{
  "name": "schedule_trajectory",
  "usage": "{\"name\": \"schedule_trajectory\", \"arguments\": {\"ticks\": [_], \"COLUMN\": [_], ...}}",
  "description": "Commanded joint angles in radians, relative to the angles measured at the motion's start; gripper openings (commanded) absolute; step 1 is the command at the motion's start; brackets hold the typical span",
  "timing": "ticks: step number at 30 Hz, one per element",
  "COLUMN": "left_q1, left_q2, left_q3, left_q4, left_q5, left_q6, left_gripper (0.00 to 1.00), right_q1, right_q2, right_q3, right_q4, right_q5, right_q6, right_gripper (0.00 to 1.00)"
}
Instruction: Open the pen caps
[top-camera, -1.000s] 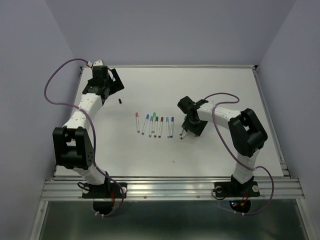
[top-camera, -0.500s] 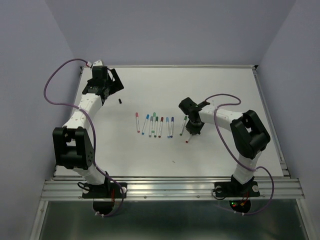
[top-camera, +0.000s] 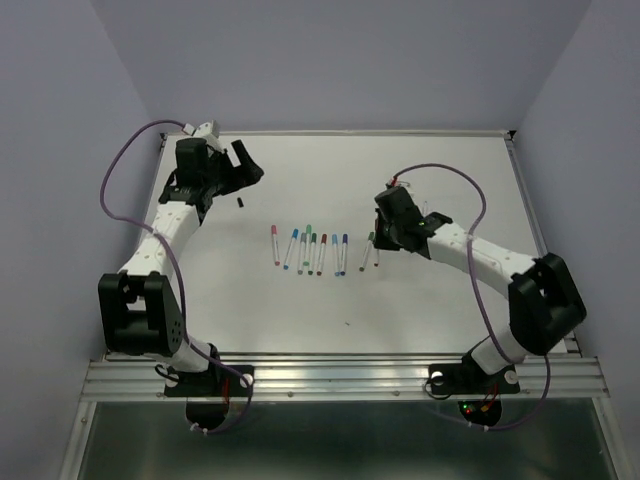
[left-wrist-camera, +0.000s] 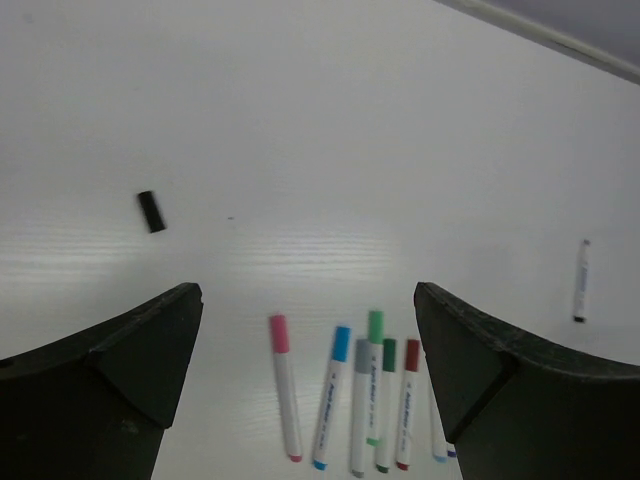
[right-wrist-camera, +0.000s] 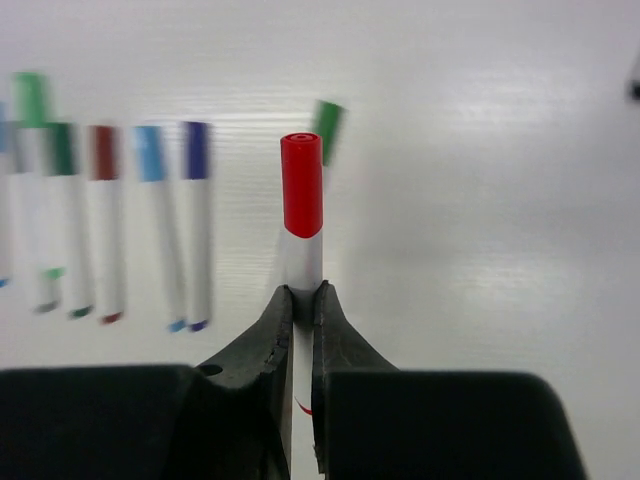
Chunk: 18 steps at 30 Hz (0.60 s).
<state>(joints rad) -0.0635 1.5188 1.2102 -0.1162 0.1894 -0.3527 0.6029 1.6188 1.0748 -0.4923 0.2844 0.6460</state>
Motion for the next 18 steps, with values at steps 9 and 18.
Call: {"name": "schedule_trajectory", "arguments": {"ticks": [9, 18], "left_q1": [-0.163, -0.243], "left_q2": [-0.150, -0.148], "left_q3": [-0.149, -0.144], "left_q4": [0.521, 0.523], "left_q5": [0.687, 0.639], "left_q6": [-0.129, -0.126], "left_gripper": [0.99, 0.99], "right_q1": [0.006, 0.006], "right_q2": [-0.212, -0.174], "right_q3": [-0.018, 0.022], "right_q4": [0.609, 0.707], "right_q5": [-0.740, -0.824], "right_q6": [-0.370, -0.310], "right_gripper": [0.01, 0.01]}}
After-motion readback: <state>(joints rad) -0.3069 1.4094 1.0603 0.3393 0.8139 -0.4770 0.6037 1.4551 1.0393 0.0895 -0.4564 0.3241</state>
